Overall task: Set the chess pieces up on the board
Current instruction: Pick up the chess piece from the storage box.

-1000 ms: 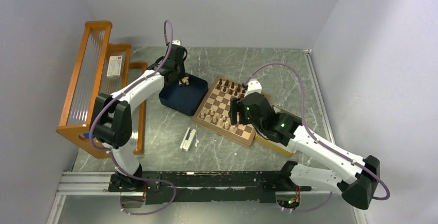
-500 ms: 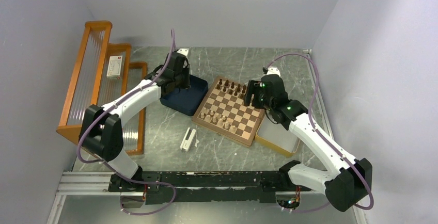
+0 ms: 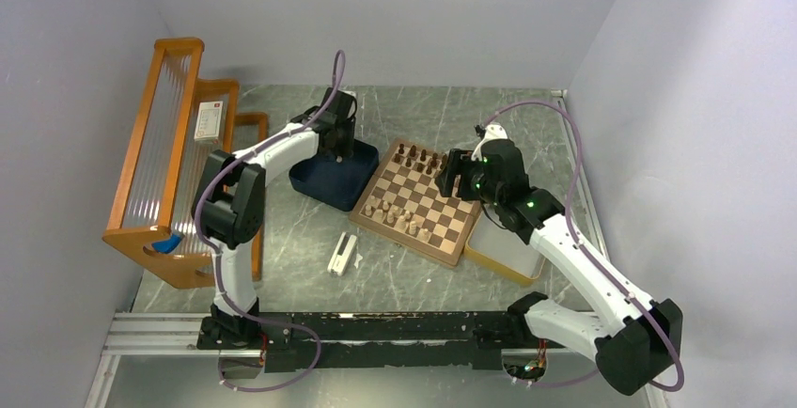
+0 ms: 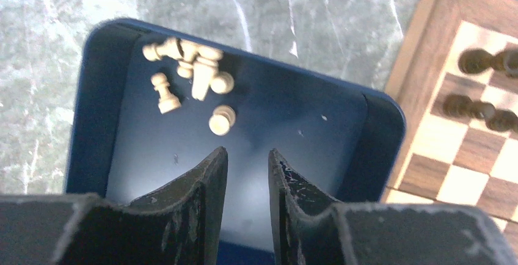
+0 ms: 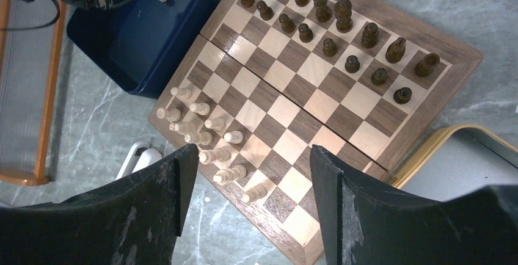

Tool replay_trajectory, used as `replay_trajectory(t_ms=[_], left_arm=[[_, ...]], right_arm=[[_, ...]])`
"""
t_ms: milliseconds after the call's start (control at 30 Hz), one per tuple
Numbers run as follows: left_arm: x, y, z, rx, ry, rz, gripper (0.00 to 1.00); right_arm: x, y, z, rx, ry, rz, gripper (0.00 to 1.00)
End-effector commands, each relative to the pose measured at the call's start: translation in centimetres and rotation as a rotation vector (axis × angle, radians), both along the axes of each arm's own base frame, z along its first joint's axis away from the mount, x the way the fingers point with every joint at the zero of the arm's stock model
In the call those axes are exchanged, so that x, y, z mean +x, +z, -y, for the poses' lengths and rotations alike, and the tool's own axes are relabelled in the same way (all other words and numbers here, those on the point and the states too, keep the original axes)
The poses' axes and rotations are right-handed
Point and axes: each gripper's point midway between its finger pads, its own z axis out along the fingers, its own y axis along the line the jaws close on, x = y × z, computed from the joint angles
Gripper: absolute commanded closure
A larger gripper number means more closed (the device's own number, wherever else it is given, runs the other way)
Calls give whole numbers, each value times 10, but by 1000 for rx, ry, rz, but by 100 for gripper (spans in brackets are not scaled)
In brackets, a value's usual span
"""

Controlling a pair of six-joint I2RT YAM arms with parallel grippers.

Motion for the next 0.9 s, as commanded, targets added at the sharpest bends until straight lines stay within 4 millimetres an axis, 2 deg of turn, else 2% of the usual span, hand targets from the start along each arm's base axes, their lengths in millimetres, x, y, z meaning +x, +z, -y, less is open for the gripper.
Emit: replay_trajectory(t_ms=[0, 300, 467, 667, 867], left_arm=[[22, 11, -8, 1, 13, 21, 65], [33, -1, -18, 24, 28, -8, 64], [32, -15, -12, 15, -15, -37, 62], [28, -29, -10, 19, -36, -82, 66], [26, -32, -13, 31, -28, -84, 72]], right_arm=[[-4, 5, 2, 0, 23, 30, 29], [-6, 8, 5, -16, 27, 46, 29], [-6, 7, 5, -16, 28, 48, 29], [-7, 5, 4, -10, 29, 43, 29], [-8, 1, 4, -12, 33, 33, 29]])
